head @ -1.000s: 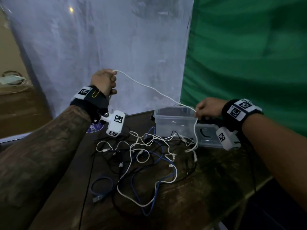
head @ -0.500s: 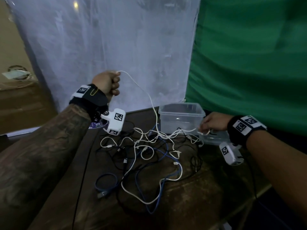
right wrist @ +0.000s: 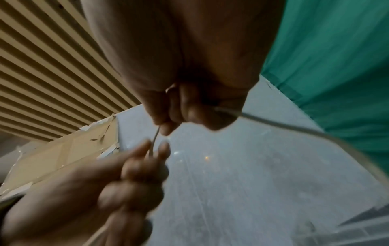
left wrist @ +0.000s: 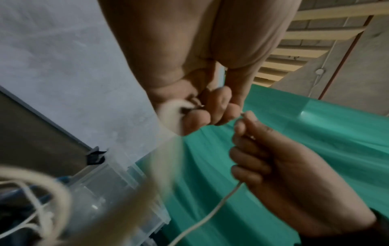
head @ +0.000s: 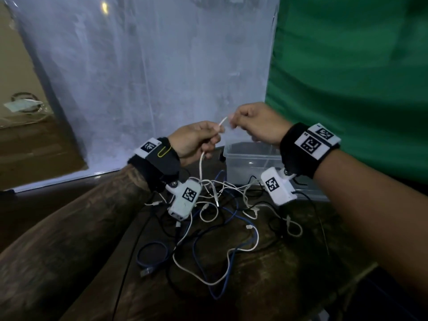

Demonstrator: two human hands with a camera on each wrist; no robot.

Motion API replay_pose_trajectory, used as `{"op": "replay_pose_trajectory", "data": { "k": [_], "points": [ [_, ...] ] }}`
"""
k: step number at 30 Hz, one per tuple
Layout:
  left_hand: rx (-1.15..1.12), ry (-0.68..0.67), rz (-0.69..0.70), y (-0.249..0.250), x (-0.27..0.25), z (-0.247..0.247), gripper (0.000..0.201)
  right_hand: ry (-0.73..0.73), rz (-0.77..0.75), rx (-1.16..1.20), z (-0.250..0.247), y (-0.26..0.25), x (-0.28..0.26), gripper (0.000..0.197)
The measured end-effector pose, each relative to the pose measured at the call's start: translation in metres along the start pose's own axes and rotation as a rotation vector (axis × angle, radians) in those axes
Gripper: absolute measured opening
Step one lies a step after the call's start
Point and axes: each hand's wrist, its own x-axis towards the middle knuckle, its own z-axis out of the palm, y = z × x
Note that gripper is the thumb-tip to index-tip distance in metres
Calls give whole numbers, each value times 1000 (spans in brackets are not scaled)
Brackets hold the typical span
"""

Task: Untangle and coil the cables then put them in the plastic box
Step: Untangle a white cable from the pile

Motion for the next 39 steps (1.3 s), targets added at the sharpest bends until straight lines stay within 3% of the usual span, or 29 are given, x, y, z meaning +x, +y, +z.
{"op": "replay_pose_trajectory", "data": {
  "k": [4, 7, 10, 12, 13, 15, 18, 20, 28, 35, 39],
  "points": [
    [-3, 4, -68, -38, -21, -16, 20, 379, 7, 94, -29, 10, 10, 24],
    [22, 28, -77, -65, -37, -32, 22, 492, 134, 109, -46, 30, 12, 29],
    [24, 99, -49, -83, -44, -44, 25, 368, 225, -106, -44, 50, 9, 15],
    [87, 154, -25, -86, -43, -41, 26, 339, 123, -420, -31, 58, 3, 28],
    [119, 169, -18, -84, -41, -36, 26, 317, 7, -461, -18, 57, 1, 36],
    [159, 174, -16, -79, -35, -24, 26, 162, -173, -316, 12, 46, -3, 37],
    [145, 174, 10, -77, -26, -11, 27, -226, -65, -125, 49, 41, -3, 22],
    [133, 207, 9, -83, -24, -10, 29, -323, -39, -121, 59, 46, -1, 23],
    [-159, 243, -6, -110, -16, -20, 33, 19, -69, 117, 97, 72, 12, 29],
    [-278, 151, -192, -123, -11, -29, 38, 293, 153, 413, 138, 104, 14, 29],
    [-395, 11, -287, -127, -15, -33, 33, 318, 308, 523, 156, 128, 8, 31]
  ]
}}
